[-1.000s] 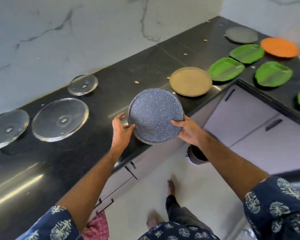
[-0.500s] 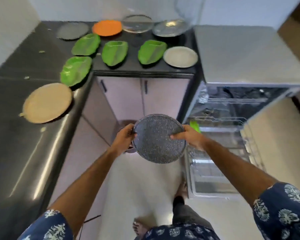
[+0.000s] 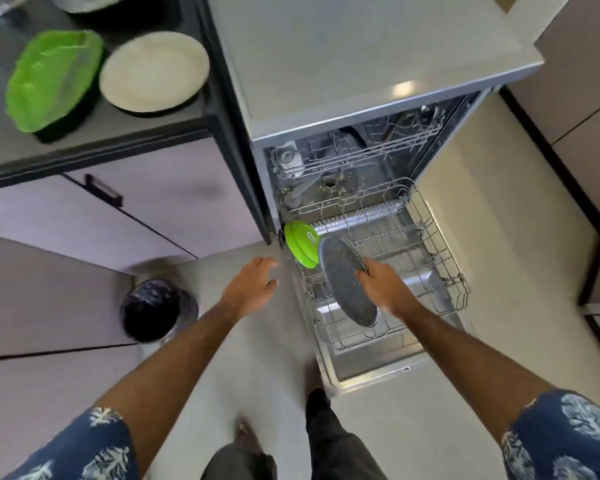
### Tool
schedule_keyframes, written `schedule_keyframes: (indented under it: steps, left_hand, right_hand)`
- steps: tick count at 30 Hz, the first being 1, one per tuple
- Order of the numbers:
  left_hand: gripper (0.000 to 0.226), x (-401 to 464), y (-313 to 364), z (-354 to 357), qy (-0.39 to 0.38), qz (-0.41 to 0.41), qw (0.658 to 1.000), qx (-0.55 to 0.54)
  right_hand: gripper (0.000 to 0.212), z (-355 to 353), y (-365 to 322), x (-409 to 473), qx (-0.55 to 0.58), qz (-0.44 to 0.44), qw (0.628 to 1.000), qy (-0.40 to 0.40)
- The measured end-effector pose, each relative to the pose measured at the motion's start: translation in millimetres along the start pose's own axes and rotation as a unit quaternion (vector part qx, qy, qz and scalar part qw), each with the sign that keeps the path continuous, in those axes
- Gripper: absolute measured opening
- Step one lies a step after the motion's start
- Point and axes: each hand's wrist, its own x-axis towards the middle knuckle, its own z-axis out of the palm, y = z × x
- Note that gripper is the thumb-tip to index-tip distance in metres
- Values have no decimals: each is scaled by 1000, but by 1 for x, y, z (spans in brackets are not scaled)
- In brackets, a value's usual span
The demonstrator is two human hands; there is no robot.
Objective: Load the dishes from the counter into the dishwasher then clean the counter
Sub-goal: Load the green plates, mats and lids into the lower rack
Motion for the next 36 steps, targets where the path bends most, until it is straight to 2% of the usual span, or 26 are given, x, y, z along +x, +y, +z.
schedule_keyframes:
  steps: [6,14,19,25,30,36]
  left_hand:
    - [51,122,-33,68,-4,-16,999,29]
    - [71,235,-84,144,50,-1,997,56]
    - [84,257,-101,170,68,4,993,101]
    - [92,265,-103,178,91,23,991,90]
    - [92,267,-104,174,95,39,991,88]
    - [89,270,-106,172,110,64,987,96]
  right_hand:
    - [28,24,44,128,-88,-18,994,67]
    - [31,69,71,259,-158,-52,980,113]
    - [32,90,72,292,-190,-62,973,119]
    - [26,129,71,299,-250,-86,957,121]
    - [25,144,79,303,-258,-80,956,117]
    - [31,128,62,337,-242,-86,960,109]
